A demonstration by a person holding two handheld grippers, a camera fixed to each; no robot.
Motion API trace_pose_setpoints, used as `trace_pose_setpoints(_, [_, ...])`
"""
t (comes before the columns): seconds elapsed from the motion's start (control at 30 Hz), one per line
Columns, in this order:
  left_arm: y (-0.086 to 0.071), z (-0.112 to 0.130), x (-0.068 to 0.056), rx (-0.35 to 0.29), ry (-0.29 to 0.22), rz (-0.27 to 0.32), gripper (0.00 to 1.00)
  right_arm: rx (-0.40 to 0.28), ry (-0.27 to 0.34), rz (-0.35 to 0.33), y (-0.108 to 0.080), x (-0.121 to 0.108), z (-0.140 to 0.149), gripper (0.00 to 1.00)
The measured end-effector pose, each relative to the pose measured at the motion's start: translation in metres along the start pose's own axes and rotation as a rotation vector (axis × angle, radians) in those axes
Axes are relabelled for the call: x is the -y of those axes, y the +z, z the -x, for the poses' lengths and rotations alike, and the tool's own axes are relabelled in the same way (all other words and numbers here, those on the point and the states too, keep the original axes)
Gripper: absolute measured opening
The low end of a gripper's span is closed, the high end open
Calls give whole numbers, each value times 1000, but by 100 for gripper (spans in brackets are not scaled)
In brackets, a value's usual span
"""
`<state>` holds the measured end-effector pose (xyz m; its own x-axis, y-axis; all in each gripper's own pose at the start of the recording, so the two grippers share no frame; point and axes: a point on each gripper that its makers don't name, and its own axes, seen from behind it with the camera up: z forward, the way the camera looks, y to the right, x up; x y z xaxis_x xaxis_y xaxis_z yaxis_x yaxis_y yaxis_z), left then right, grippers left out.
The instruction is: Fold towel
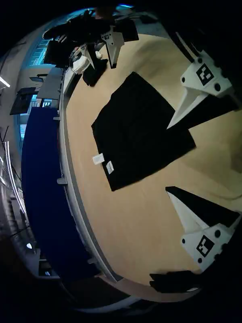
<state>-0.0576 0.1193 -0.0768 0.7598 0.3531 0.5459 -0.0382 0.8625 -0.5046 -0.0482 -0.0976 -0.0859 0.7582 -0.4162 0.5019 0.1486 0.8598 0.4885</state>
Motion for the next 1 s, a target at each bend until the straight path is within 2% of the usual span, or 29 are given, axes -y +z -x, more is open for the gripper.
trace_pose_setpoints(0.37, [9, 22, -10, 59, 26, 29, 95, 55, -8, -24, 7, 7, 25, 100])
trace_pose_setpoints(0.67, [16, 40, -21, 116, 29, 64, 95, 98, -16, -49, 10, 15, 42, 100])
trace_pose_setpoints(1.0, [20, 49, -30, 159, 73, 92, 95, 132, -8, -68, 13, 20, 55, 100])
